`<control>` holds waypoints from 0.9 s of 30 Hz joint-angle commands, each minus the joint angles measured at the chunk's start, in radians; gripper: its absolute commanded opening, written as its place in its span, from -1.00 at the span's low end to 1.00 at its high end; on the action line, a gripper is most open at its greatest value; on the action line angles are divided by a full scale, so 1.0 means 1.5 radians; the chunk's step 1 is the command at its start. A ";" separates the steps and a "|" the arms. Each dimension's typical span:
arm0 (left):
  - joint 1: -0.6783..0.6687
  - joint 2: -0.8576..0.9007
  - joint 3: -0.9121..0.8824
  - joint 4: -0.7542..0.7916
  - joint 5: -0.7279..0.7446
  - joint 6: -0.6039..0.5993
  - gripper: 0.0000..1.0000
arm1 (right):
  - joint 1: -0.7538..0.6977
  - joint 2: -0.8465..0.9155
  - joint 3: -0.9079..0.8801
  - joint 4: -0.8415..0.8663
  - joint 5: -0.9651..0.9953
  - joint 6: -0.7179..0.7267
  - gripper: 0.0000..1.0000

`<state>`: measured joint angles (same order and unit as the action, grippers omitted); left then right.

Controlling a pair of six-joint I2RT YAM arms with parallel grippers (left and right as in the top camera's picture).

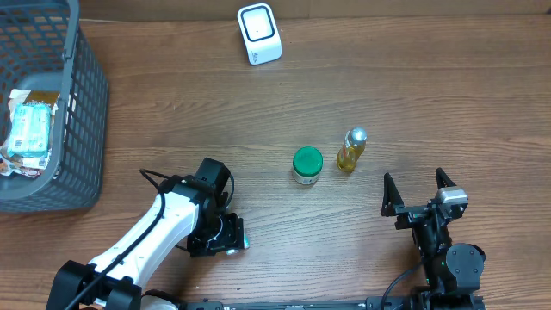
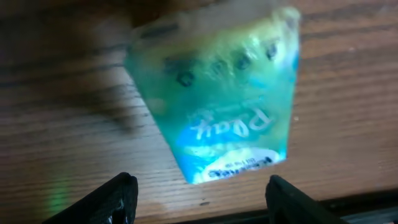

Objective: Scan the item barcode
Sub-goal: 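Move the left gripper down to the small green packet and grasp it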

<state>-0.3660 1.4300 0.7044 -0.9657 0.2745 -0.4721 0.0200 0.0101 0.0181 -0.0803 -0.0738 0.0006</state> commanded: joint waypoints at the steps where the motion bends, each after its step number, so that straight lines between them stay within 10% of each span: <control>1: -0.001 0.007 -0.006 0.022 -0.036 -0.030 0.28 | -0.003 -0.005 -0.007 0.002 0.003 0.001 1.00; 27: 0.048 0.101 0.135 0.085 -0.189 -0.029 0.06 | -0.003 -0.005 -0.007 0.002 0.003 0.001 1.00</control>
<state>-0.3264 1.5703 0.8104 -0.8658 0.1532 -0.5140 0.0200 0.0101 0.0181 -0.0803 -0.0734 0.0006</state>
